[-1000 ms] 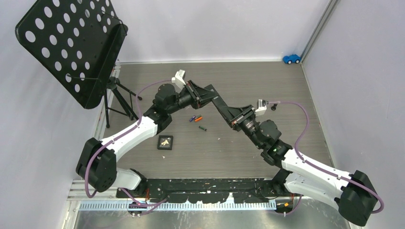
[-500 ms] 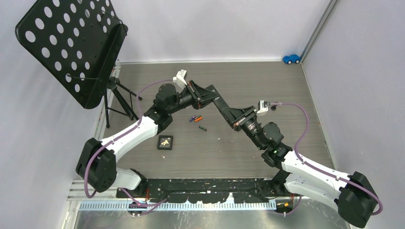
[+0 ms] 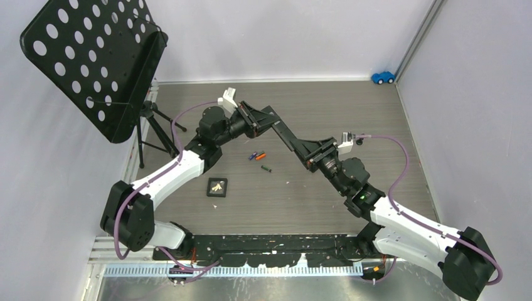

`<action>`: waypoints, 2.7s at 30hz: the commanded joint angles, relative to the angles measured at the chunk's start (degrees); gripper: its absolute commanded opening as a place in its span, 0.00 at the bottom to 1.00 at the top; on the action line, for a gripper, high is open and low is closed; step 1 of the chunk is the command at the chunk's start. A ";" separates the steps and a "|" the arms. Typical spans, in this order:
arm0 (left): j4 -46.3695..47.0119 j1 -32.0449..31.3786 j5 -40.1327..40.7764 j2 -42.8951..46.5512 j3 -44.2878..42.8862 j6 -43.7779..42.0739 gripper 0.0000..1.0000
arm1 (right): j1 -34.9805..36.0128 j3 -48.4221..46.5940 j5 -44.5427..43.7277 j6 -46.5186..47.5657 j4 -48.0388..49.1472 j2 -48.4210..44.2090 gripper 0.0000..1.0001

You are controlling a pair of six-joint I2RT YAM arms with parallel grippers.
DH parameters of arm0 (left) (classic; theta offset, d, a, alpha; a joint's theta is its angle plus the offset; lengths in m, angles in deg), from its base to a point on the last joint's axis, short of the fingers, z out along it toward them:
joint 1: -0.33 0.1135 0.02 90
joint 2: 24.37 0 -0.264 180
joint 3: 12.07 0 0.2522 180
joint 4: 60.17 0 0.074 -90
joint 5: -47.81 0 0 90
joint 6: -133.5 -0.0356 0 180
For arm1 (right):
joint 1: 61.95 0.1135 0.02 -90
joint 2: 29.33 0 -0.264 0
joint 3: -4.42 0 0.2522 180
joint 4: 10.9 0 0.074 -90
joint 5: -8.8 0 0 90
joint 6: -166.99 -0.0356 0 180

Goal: Load the batteries into the remote control

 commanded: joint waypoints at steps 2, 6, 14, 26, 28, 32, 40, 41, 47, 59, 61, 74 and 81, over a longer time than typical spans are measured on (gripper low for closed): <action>7.29 1.58 -0.71 0.96 -3.00 1.07 0.00 | -0.97 0.16 -1.09 1.11 -6.38 0.13 0.34; 6.29 1.97 -1.05 0.64 -2.97 -0.41 0.00 | -1.00 -1.08 0.17 1.24 -6.71 1.19 0.36; 1.00 2.11 -0.90 0.15 -4.12 -6.85 0.00 | -1.19 -8.08 1.73 -2.37 -20.89 1.70 0.51; -1.91 2.22 0.05 -1.47 -5.10 -12.52 0.00 | -1.84 -13.55 3.78 -6.29 -34.28 2.55 0.30; -2.25 2.29 -0.02 -1.92 -5.23 -13.54 0.00 | -2.19 -13.84 4.73 -6.59 -34.67 3.01 0.30; -2.02 2.29 -0.51 -2.82 -5.23 -14.59 0.00 | -2.65 -14.02 5.99 -7.20 -34.23 3.44 0.28; -1.41 2.29 -1.87 -4.18 -4.85 -18.12 0.00 | -3.11 -13.34 6.29 -6.29 -30.86 3.36 0.15; -1.57 2.29 -1.87 -4.16 -4.67 -19.19 0.00 | -3.15 -12.83 6.15 -5.93 -29.29 3.20 0.13; -6.26 2.29 -0.42 -2.65 -2.72 -25.43 0.00 | -3.19 -11.52 5.03 -2.80 -24.09 1.81 0.00; -19.74 2.29 6.75 3.88 4.32 -37.43 0.00 | -3.80 -10.48 -0.66 1.05 -38.51 -2.67 0.00; -20.25 2.29 5.88 5.04 5.40 -38.74 0.00 | -3.87 -9.18 -0.98 1.60 -40.67 -1.88 0.00; -17.60 2.20 -9.38 9.23 8.53 -42.96 0.00 | -3.90 -4.94 12.54 7.51 -37.83 17.67 0.03; -17.45 2.20 -11.82 9.98 8.57 -42.94 0.00 | -3.87 -7.05 8.38 9.50 -44.74 19.21 0.45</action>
